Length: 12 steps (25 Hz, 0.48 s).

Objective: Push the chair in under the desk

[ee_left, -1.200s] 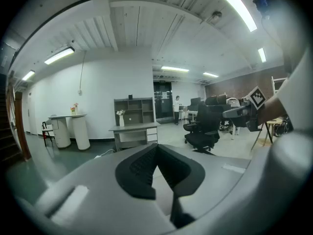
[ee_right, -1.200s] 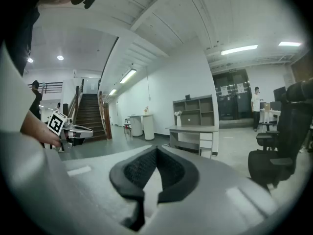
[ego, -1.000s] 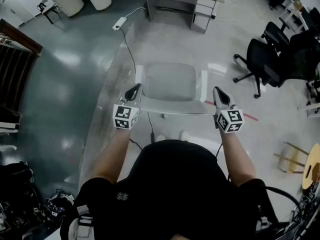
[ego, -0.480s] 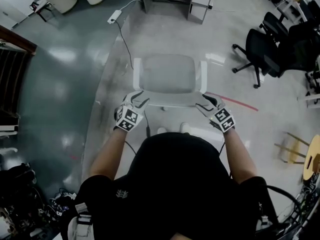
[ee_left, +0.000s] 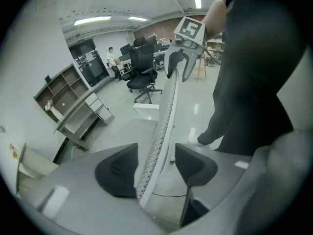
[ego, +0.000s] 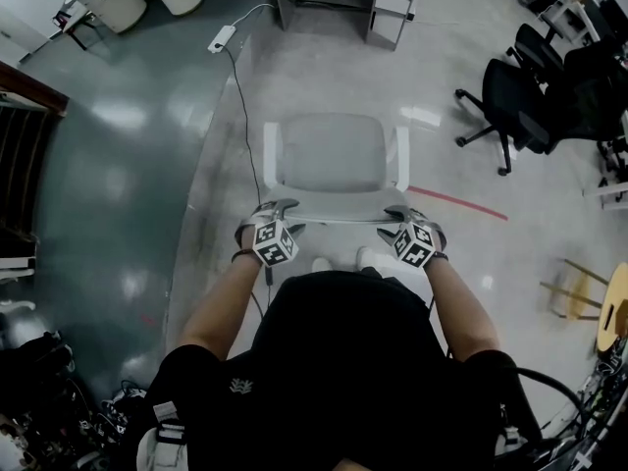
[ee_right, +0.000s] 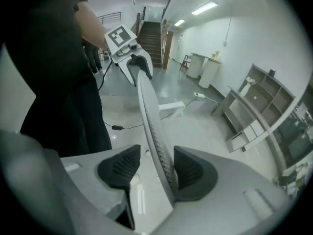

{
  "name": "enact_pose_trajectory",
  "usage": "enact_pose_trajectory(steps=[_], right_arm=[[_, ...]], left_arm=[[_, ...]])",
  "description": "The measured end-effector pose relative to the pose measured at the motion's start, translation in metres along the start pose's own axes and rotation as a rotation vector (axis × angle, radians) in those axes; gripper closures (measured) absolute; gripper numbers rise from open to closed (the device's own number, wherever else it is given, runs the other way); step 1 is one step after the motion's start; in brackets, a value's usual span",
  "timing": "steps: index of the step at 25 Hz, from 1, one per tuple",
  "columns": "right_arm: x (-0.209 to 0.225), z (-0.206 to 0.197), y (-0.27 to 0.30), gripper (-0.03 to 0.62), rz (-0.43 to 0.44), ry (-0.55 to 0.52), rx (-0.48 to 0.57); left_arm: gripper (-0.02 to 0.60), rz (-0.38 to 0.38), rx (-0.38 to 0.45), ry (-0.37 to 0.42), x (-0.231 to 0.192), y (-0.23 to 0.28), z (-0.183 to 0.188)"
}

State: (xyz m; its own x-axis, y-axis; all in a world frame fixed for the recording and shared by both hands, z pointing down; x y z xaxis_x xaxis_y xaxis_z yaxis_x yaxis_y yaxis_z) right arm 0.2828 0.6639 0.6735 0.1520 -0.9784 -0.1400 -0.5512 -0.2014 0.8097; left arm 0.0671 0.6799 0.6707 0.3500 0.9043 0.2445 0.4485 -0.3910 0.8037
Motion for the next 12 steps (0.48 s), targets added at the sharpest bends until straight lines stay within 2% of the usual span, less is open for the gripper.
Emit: enact_pose_trajectory(steps=[1,2,5,12], right_arm=[[0.003,-0.002,0.003,0.381,-0.017,0.004,-0.02],[0.005,-0.004,0.005,0.416,-0.031,0.007,-0.035],[0.01,-0.003,0.006,0.437,-0.037,-0.009,-0.06],[0.015,0.0,0.014,0.439,-0.048,-0.022,-0.079]], left_arm=[[0.375,0.007,-0.01,0.016,-0.002,0.002,-0.001],[0.394,0.007,-0.02,0.031,-0.004,0.003,-0.001],[0.407,-0.01,-0.035,0.056,-0.007,0.004,-0.002],[0.408,-0.021,-0.051,0.051,-0.014,0.008,-0.007]])
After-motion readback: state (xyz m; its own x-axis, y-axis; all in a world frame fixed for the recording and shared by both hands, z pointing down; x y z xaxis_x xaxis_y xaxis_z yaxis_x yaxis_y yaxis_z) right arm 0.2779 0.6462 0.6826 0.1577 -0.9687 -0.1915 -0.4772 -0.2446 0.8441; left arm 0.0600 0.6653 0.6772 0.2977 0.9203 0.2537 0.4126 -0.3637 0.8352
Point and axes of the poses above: the fingertips, and each gripper's own axes: y forward along the fingers, x to its right, z out of its top, the point moved 2 cm from there along -y, backward along the fingers, and after that the axes turned 4 degrees about x, right-handed, at the moved point
